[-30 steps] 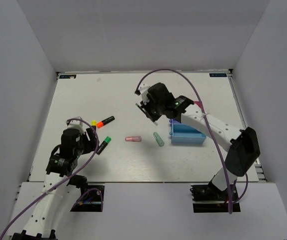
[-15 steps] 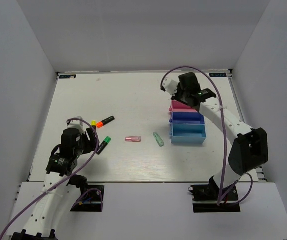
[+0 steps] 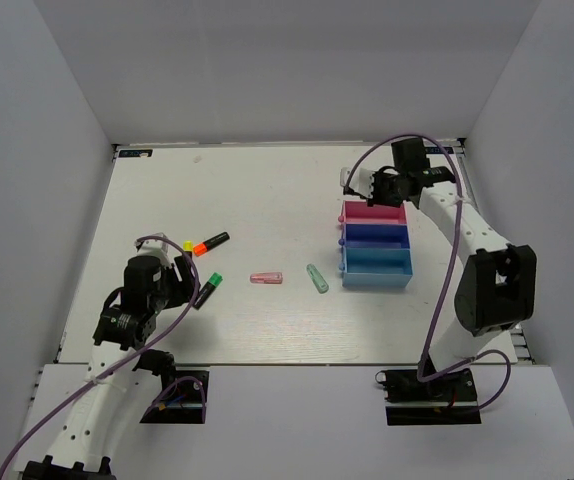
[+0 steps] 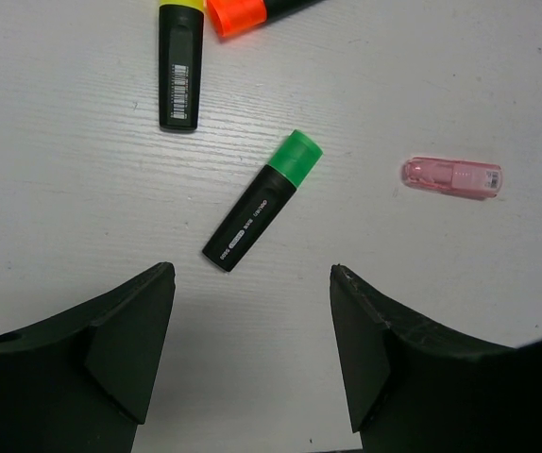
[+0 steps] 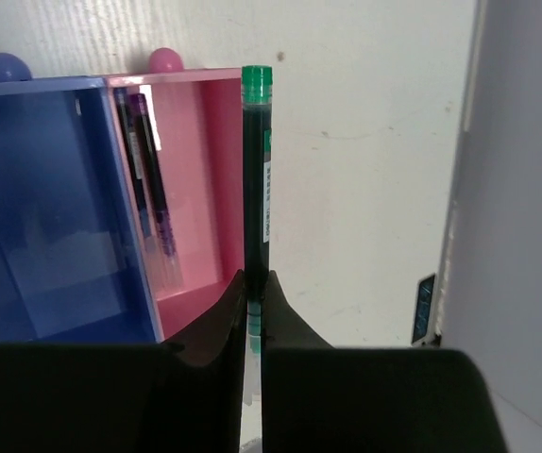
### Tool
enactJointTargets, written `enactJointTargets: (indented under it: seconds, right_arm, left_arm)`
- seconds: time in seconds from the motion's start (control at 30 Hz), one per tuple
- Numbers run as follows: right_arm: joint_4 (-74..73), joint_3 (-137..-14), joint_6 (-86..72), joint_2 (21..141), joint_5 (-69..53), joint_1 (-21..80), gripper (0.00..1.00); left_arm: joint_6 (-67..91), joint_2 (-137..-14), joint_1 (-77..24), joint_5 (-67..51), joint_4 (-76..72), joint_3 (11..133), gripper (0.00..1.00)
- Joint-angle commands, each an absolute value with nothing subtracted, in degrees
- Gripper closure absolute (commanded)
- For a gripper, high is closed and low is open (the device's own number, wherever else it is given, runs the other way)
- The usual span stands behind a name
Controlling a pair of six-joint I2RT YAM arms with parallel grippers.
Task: Sort the stationery into containers
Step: Place the pen in the storage box, then pick up the pen from the center of the board.
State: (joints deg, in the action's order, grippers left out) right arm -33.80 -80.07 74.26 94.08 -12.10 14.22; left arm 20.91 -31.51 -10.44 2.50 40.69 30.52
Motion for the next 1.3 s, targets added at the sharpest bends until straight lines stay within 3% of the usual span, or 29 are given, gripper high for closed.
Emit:
enactJointTargets:
  seconds: [0.0, 0.13, 0.33, 0.4, 0.43, 0.7, 0.8, 0.97, 1.0, 1.03, 1.07, 1.1, 1.17, 1.2, 1.27]
  right_arm:
    - [-39.1, -82.8, 81.1, 96.1, -18.5, 12.7, 1.0]
    - [-33.3, -77.6, 82.4, 96.3, -17.5, 12.2, 1.0]
    - [-34.8, -79.5, 82.3, 99.4, -16.8, 11.3, 1.0]
    - [-36.2, -79.8, 82.9, 100.2, -16.9, 11.2, 0.9]
    - [-36.6, -80.1, 83.0, 100.4, -17.0, 11.2, 0.8]
    - [-37.6, -80.3, 81.7, 100.8, -18.2, 10.5, 0.54]
    - [-37.6, -80.5, 81.0, 100.4, -19.0, 10.2, 0.54]
    - [-37.5, -80.6, 79.5, 99.5, -20.5, 9.6, 0.54]
    - [-37.5, -80.9, 78.6, 99.4, -20.7, 9.4, 0.58]
    - [-37.4, -81.3, 76.7, 98.6, -20.9, 9.6, 0.69]
    - [-37.7, -81.7, 75.1, 98.5, -21.7, 9.4, 0.91]
    - [-37.5, -83.2, 66.4, 98.0, -22.5, 9.4, 1.0]
    - [-31.7, -83.8, 53.4, 94.8, -20.4, 9.6, 1.0]
    - [-30.1, -83.8, 38.6, 94.1, -16.1, 9.8, 1.0]
    - [-34.3, -84.7, 26.3, 90.3, -17.6, 9.2, 1.0]
  left_arm:
    - [20.6, -31.6, -10.1, 1.9, 40.0, 30.3, 0.23]
    - [20.6, -32.2, -10.1, 1.6, 39.8, 30.2, 0.23]
    - [20.6, -32.7, -10.1, 1.5, 39.8, 30.3, 0.23]
    - [20.6, -32.9, -10.0, 1.6, 39.7, 30.3, 0.23]
    - [20.5, -33.0, -10.2, 1.6, 40.0, 30.3, 0.23]
    - [20.7, -34.0, -10.1, 1.7, 39.6, 30.5, 0.23]
    - [20.5, -34.3, -10.1, 1.8, 39.5, 30.3, 0.23]
    - [20.1, -35.0, -10.2, 2.6, 39.0, 30.6, 0.23]
    - [20.1, -35.2, -10.1, 3.0, 39.0, 30.7, 0.23]
    - [20.1, -35.7, -9.8, 3.4, 38.8, 30.7, 0.23]
    - [19.7, -35.9, -9.5, 3.6, 38.5, 30.7, 0.24]
    - [19.4, -36.9, -8.8, 3.6, 37.9, 30.8, 0.27]
    - [19.3, -38.8, -7.3, 2.6, 37.4, 31.5, 0.32]
    - [18.9, -41.2, -6.6, 1.8, 37.4, 31.9, 0.38]
    - [18.0, -47.0, -6.0, 1.6, 37.4, 33.7, 0.42]
